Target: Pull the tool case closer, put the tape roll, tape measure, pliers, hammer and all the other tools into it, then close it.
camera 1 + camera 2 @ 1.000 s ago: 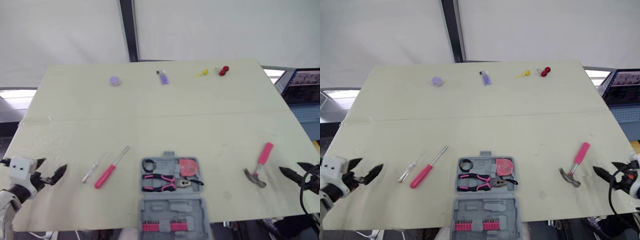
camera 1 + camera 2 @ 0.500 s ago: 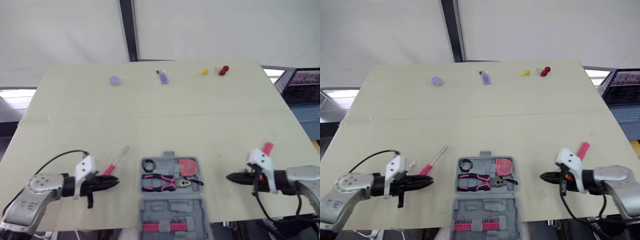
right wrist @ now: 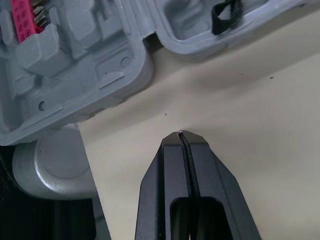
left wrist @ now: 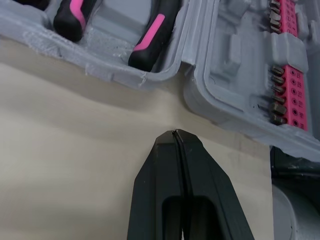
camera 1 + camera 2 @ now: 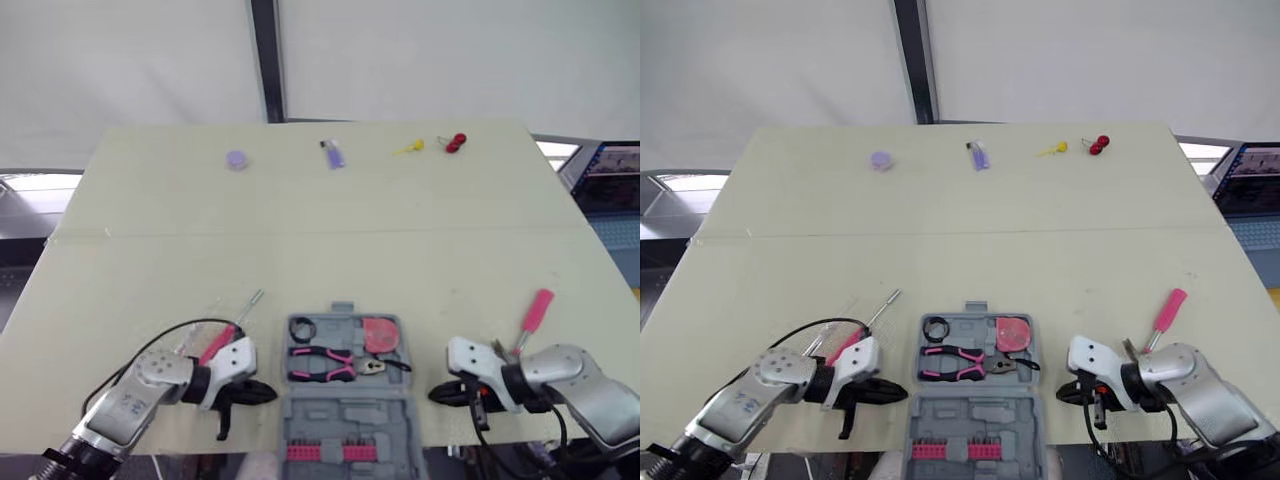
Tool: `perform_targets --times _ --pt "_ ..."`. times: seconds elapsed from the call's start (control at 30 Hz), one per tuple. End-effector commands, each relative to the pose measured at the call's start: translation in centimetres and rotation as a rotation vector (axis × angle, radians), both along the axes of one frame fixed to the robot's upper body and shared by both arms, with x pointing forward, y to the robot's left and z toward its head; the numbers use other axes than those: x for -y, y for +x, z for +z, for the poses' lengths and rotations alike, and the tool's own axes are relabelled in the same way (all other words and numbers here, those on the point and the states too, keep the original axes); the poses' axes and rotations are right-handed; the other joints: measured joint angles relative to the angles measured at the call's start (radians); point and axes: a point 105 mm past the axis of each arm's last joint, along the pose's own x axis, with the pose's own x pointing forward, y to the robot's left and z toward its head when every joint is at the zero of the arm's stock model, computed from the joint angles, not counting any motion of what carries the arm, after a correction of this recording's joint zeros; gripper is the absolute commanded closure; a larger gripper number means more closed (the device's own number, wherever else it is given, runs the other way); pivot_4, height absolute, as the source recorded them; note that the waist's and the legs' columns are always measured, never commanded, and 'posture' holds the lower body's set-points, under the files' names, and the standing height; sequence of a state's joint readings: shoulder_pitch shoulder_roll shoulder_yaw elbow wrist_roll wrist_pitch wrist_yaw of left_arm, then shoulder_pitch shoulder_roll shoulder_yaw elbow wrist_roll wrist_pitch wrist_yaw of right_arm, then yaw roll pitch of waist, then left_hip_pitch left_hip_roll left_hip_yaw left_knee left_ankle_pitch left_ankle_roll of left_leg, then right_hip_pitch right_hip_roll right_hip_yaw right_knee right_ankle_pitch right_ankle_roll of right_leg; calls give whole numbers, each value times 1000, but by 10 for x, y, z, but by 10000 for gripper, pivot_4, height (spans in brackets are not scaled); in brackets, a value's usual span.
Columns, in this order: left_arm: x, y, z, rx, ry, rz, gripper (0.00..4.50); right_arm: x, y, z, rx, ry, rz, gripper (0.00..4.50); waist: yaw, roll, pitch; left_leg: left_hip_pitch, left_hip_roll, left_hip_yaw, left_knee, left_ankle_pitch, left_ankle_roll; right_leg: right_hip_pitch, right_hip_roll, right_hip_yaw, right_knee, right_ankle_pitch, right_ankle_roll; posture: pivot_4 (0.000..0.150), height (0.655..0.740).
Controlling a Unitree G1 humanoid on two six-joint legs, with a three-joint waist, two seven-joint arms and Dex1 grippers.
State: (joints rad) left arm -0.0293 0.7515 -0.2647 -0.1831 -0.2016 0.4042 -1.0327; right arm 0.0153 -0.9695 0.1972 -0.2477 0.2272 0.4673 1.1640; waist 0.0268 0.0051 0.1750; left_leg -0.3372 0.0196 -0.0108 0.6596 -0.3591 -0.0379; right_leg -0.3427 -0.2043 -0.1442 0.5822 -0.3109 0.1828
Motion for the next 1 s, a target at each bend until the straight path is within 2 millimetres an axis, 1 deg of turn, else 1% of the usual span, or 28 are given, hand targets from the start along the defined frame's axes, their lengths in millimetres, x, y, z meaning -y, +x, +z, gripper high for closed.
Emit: perform_targets --times 0.03,0.23,0.5,0.7,1.0 --pt "7 2 -1 6 -13 9 44748 -10 -1 4 26 22 23 45000 0 0 0 0 0 0 0 0 0 0 0 0 0 0 0 1500 7400" --pt "12 -2 -4 -9 -19 7 44748 -23 -1 1 18 54 29 45000 0 0 0 0 0 0 0 0 0 0 0 0 0 0 0 1500 7400" --pt "22 4 -5 -7 -47 29 44748 -37 4 5 29 107 6 45000 2 0 0 0 0 0 1 0 0 0 0 0 0 0 0 1500 7400" --pt "30 9 -4 17 -56 34 44748 -37 10 8 43 107 -4 45000 4 0 0 0 0 0 2 0 0 1 0 0 0 0 0 1500 7400" --pt "28 27 4 83 -48 51 44748 -39 24 13 79 118 -33 45000 3 0 0 -1 0 -1 2 0 0 1 0 0 1 1 -1 1500 7400"
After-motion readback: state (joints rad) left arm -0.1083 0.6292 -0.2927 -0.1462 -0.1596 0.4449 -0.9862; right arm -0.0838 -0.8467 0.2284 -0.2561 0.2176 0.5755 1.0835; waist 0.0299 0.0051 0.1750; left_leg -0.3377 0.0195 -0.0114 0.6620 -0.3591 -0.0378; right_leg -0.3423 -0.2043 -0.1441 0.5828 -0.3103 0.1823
